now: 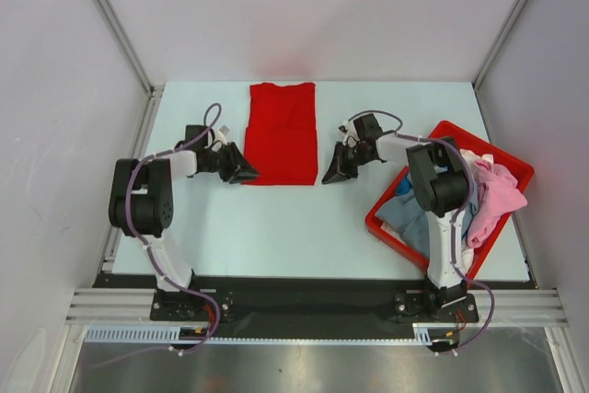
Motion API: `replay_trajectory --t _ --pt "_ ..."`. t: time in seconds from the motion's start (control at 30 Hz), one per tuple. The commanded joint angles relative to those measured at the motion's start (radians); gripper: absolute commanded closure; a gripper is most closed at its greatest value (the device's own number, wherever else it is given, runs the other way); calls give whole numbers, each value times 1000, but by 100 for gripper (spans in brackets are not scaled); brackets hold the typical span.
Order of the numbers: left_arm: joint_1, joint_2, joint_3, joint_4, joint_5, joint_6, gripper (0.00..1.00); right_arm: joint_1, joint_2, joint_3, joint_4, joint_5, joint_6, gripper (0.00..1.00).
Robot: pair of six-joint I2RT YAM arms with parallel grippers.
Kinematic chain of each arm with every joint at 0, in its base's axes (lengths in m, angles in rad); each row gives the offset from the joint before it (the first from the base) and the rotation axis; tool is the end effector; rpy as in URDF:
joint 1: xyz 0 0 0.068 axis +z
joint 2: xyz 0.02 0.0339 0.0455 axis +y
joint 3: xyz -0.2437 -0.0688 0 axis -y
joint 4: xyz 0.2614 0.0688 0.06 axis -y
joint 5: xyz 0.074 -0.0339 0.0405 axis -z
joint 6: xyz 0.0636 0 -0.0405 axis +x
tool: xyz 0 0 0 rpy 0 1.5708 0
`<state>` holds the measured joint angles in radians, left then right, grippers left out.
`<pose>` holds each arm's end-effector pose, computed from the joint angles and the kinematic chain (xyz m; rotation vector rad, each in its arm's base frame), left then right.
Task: Fold and stack the t-shirts
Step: Fold the tshirt
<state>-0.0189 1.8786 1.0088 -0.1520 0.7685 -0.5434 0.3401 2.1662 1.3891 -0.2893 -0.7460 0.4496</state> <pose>0.3699 -0.0512 0.0826 -0.3846 2.5642 -1.2021 0.4037 0.1886 0.0691 -0.1241 2.7101 1.2425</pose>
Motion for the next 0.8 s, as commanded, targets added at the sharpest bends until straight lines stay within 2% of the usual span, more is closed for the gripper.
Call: replay_trajectory --t 0.0,0.1,0.13,0.23,0.33,0.4,0.47,0.57,0.6,0.67,0.7,0.77 --pt "11 -147 19 -101 -58 78 65 -4 -133 -9 -198 178 -167 97" --pt "10 -211 22 -171 -136 121 52 -3 -190 -38 -217 197 -143 77" --pt "11 -225 13 -194 -155 132 46 0 -200 -51 -186 191 -122 61" --pt "11 -240 -30 -195 -187 116 42 10 -218 -126 -72 137 21 49" --pt "13 -249 -67 -173 -230 99 40 28 -218 -157 7 122 125 49" --pt "13 -236 -73 -166 -250 103 40 54 -226 -145 4 167 121 50" --pt "14 -213 -70 -164 -250 108 41 80 -241 -95 -51 235 66 50" --pt "14 -162 -65 -150 -224 77 47 134 -261 5 -194 373 -59 48" --pt "43 -161 -68 -143 -230 68 48 154 -266 19 -220 404 -80 48" --pt "50 -159 -76 -117 -239 36 50 169 -298 37 -277 500 -113 28" --pt "51 -142 -73 -121 -244 30 50 186 -313 36 -292 543 -142 1" --pt "53 -121 -55 -130 -244 14 50 203 -356 -1 -301 675 -161 0"
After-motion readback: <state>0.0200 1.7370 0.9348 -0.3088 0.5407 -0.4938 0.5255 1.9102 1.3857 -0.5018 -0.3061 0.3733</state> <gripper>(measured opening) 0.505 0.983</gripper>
